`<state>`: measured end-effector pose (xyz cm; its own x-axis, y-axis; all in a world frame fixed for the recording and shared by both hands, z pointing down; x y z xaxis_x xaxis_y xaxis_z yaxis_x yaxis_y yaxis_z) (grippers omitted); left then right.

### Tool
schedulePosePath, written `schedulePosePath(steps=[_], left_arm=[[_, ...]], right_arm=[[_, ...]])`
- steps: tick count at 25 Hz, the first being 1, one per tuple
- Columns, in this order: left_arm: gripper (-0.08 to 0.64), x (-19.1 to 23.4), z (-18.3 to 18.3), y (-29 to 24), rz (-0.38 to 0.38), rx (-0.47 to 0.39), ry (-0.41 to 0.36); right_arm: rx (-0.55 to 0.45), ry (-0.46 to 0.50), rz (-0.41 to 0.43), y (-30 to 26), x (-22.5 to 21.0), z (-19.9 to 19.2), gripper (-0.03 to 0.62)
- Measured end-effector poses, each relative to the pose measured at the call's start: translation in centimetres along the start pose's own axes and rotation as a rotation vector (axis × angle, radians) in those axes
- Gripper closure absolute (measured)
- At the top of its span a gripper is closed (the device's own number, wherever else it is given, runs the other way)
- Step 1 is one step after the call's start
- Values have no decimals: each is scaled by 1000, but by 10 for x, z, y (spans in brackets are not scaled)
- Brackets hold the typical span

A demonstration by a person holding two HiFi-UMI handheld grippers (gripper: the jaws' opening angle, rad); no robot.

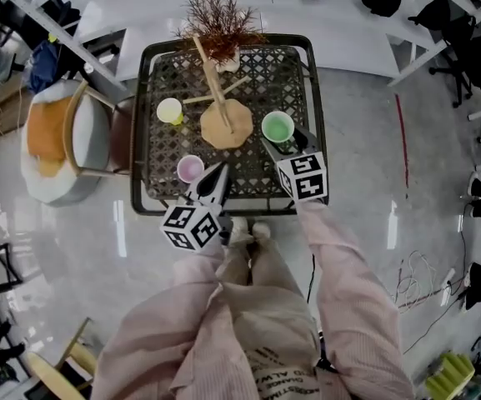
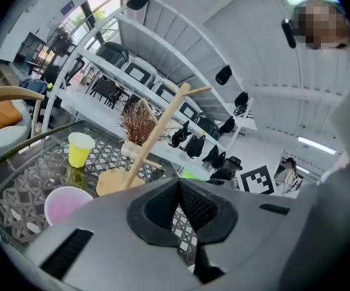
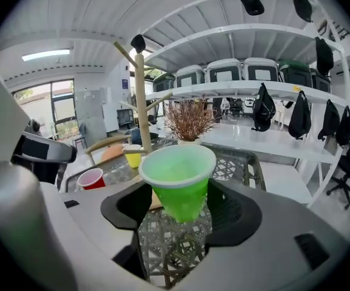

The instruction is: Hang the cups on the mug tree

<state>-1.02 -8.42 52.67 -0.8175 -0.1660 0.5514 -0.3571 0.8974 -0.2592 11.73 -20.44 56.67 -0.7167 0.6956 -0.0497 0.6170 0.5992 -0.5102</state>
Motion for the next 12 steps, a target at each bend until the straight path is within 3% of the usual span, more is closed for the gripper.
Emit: schedulePosePath(steps=[12], left_arm=[[561,14,40,-1,-17,-28,-8]], right_arm=[[12,98,-17,-24,2,46,313]])
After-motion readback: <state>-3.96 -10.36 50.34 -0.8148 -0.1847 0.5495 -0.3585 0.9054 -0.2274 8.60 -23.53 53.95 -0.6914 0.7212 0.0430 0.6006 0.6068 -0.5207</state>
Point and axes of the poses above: the fingertips, and each gripper's own axes: y backward along the fingers, x to its left, z out of its top, the point moved 3 cm from there along y, backward along the fingers, and after that the axes turned 1 degree about -x, right-handed, at the moved point
